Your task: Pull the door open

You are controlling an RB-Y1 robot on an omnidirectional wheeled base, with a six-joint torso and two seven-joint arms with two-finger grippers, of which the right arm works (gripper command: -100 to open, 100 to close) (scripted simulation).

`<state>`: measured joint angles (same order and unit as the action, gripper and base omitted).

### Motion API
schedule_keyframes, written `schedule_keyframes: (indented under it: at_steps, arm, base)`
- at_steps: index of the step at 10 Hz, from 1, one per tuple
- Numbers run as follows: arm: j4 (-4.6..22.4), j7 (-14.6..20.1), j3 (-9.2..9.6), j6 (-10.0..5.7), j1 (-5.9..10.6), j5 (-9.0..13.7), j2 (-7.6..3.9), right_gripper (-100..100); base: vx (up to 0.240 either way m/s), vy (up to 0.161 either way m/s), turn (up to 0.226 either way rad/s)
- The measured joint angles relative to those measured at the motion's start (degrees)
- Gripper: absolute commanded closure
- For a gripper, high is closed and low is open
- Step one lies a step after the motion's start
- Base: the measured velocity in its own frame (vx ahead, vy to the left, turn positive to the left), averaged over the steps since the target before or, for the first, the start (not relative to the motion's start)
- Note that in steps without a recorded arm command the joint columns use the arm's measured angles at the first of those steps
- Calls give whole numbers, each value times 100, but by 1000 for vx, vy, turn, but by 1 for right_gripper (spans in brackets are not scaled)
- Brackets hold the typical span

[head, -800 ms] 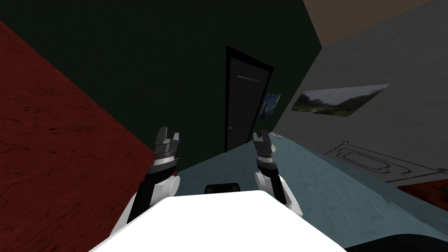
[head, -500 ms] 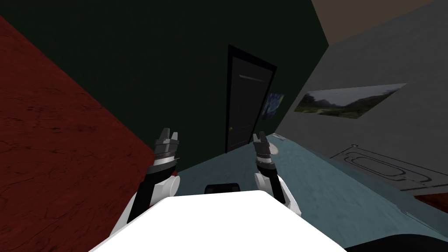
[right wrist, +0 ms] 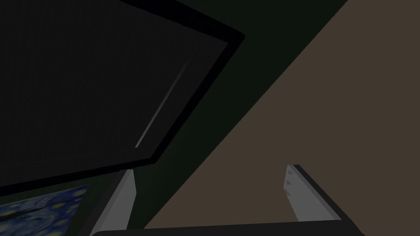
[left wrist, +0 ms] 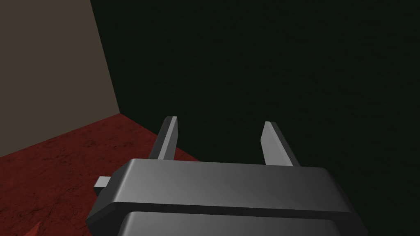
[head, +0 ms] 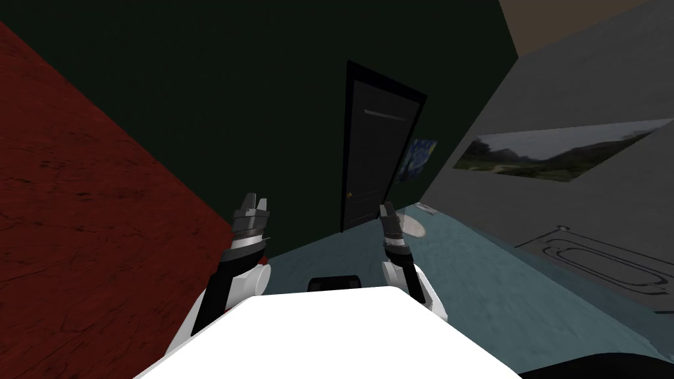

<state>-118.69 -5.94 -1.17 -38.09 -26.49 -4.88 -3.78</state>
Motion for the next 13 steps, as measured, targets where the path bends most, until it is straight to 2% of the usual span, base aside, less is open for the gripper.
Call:
schedule_keyframes:
  at_steps: [6, 9, 11, 13]
  arm:
    - [640, -897, 11, -119, 4, 84, -85, -100]
    - [852, -1301, 12, -96, 18, 123, -129, -100]
    - [1160, -1578, 9, -169, 114, 139, -130, -100]
    - [1345, -1874, 21, -208, 101, 162, -148, -100]
  base:
    - [68, -26, 82]
    - [63, -27, 85]
    - [67, -44, 109]
    - [51, -25, 61]
